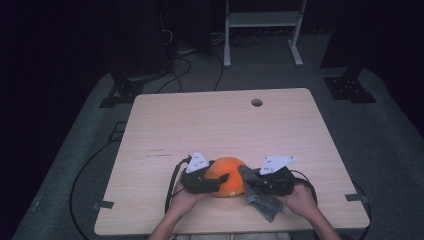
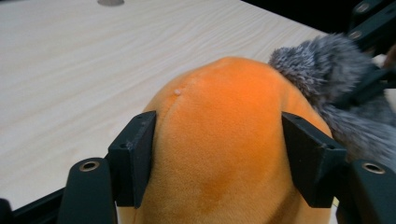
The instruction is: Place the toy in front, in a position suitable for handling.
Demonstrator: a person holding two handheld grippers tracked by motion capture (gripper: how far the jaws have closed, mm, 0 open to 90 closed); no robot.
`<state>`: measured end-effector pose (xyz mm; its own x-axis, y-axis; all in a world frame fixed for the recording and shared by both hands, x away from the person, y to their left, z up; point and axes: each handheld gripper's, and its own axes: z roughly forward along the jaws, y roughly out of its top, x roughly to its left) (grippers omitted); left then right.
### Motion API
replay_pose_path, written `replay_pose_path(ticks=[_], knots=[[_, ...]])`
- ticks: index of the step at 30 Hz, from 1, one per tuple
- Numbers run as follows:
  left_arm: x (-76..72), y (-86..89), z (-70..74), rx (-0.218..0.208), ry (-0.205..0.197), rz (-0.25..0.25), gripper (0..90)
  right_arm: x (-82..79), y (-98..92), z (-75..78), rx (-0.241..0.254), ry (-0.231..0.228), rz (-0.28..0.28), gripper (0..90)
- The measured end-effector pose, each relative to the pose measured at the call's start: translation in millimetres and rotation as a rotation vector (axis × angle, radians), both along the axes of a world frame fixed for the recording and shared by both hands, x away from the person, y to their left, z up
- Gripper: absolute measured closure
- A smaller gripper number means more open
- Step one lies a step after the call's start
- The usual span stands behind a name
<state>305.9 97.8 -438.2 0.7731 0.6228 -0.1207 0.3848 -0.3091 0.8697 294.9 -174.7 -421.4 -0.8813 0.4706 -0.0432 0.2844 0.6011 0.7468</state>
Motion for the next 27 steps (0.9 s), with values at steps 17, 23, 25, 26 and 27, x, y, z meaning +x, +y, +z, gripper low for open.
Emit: replay_pose_path(ticks=[17,23,25,26,27], knots=[[-2.8,1.3,-5.2,-0.013,-0.013,-0.014,28.8,7.8,-14.6,-7.8,0.039,0.094,-0.054,75.0],[-2.6,2.0,-4.8,-0.006,-0.014,-0.016,28.9,7.0,-3.6,5.6,0.117,0.059,-0.026,74.9],[-1.6,3.1,-4.7,-0.007,-0.010,-0.023,28.9,9.7,-4.2,-3.8,0.086,0.075,-0.038,74.9],[-1.6,3.0,-4.9,-0.007,-0.010,-0.022,28.8,11.1,-6.3,-7.5,0.091,0.096,-0.038,74.9],[-1.7,2.7,-5.1,-0.010,-0.011,-0.020,28.8,11.6,-8.4,-8.7,0.087,0.110,-0.044,74.9]])
